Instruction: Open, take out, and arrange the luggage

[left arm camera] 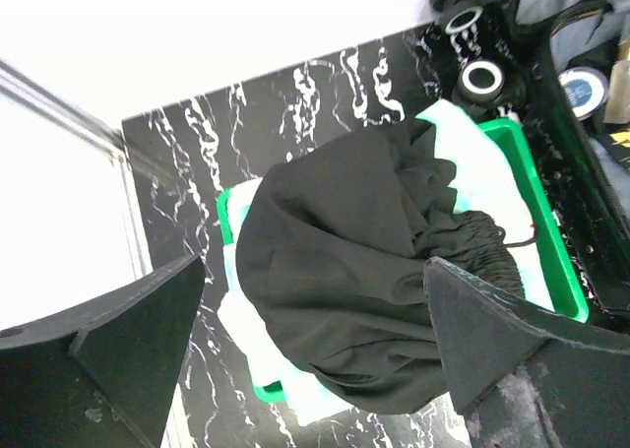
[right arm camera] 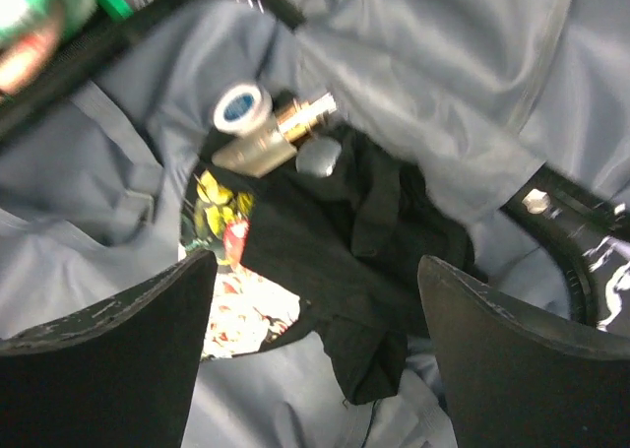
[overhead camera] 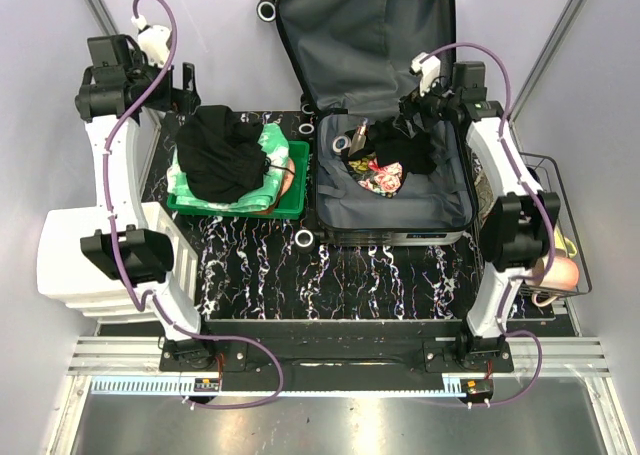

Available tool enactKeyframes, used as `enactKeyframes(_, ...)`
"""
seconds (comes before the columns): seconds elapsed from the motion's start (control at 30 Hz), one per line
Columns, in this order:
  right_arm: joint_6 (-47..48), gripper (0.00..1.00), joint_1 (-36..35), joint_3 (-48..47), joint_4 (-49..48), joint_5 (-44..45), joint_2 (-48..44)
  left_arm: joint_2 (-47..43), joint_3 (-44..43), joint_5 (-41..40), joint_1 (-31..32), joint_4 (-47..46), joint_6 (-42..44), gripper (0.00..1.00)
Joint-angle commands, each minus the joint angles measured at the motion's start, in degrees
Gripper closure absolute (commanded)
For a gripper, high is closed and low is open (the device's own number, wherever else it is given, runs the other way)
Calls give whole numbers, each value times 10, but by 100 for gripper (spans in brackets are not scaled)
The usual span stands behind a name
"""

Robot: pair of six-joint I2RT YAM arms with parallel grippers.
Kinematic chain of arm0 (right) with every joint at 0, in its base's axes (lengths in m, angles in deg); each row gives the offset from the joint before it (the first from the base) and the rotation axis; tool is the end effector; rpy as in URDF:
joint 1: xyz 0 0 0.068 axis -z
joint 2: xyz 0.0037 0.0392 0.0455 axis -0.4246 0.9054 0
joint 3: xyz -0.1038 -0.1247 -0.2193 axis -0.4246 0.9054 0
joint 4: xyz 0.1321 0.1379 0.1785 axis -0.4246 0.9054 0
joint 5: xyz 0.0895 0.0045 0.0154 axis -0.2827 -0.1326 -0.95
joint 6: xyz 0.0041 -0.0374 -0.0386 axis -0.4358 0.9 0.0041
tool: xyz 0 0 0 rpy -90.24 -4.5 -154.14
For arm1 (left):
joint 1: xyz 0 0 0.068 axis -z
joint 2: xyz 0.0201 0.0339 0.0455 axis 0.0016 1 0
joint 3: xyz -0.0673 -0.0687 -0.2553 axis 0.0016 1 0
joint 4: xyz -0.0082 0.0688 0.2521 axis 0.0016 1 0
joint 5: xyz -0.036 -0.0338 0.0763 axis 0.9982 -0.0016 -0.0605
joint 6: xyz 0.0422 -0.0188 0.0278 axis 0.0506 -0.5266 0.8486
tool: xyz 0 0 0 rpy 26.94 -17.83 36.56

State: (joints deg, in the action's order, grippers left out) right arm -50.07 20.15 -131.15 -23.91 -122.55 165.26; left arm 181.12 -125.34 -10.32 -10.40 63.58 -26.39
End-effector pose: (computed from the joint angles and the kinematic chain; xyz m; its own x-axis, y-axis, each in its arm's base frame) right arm 0.4418 0.0580 0.3616 -0.1802 -0.3866 -0.9045 -0.7061 0.6910 -0.1547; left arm 0.3821 0.0563 0.4580 -0.4775 0.1668 -0.8626 0.2738 0.9612 0.0343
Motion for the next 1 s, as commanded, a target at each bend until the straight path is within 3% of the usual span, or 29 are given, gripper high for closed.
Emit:
enactKeyframes(0.0,101,10,-8,-46,97,54,71,-55,10,40,8,-28,40,1)
enactKeyframes(0.07,132,22,-18,-41,102,59,86,-73,39,73,20,-16,64,1)
enactKeyframes(0.17,185,33,-28,3,103,13,67,-98,92,92,41,-9,87,1)
enactKeyframes(0.3,263,42,-69,80,102,16,40,-109,135,99,53,-9,70,1)
enactKeyframes(0.43,269,42,-108,124,75,63,47,-105,148,121,54,-9,34,1)
enactKeyframes(0.6,264,39,-126,112,69,113,95,-97,146,135,54,-9,4,1)
enactKeyframes(0.73,268,27,-137,118,69,157,114,-96,152,129,54,-17,-11,1)
enactKeyframes(0.97,278,31,-138,131,65,239,143,-87,155,148,55,-46,-30,1)
